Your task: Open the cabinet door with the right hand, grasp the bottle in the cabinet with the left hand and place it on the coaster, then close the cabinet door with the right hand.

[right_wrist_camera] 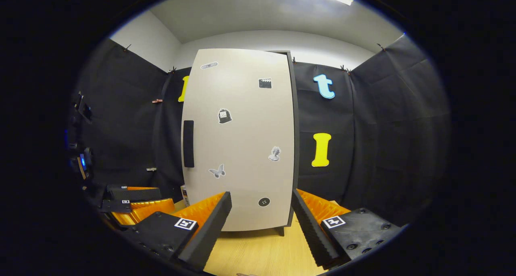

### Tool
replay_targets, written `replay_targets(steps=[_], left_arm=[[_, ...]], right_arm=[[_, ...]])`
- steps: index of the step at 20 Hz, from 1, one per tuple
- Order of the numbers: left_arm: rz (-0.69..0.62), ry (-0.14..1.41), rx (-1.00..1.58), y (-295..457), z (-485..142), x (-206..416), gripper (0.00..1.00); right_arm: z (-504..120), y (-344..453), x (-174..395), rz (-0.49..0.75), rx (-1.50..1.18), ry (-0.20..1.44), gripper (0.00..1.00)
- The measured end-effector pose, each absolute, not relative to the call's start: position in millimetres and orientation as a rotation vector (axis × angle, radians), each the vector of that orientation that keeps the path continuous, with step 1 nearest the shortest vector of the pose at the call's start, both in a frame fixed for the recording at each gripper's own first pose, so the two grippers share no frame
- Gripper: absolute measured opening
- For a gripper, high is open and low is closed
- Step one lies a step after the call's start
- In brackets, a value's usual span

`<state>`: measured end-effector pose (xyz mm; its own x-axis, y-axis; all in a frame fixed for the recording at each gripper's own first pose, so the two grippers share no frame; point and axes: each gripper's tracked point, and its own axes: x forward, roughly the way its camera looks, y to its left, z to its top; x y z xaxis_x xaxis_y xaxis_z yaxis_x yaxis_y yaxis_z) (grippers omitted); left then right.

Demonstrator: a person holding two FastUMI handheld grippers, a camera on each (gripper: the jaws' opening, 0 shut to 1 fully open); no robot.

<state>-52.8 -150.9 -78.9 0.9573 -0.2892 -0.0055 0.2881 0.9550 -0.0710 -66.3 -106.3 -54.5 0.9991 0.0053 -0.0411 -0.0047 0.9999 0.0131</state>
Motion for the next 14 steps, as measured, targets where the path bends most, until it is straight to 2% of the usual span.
replay_targets(steps=[14], left_arm=[[-0.318, 0.042, -0.073, -165, -85, -46, 0.94]], right_arm=[[-52, -117, -71, 0.003, -0.007, 0.049, 0.97]])
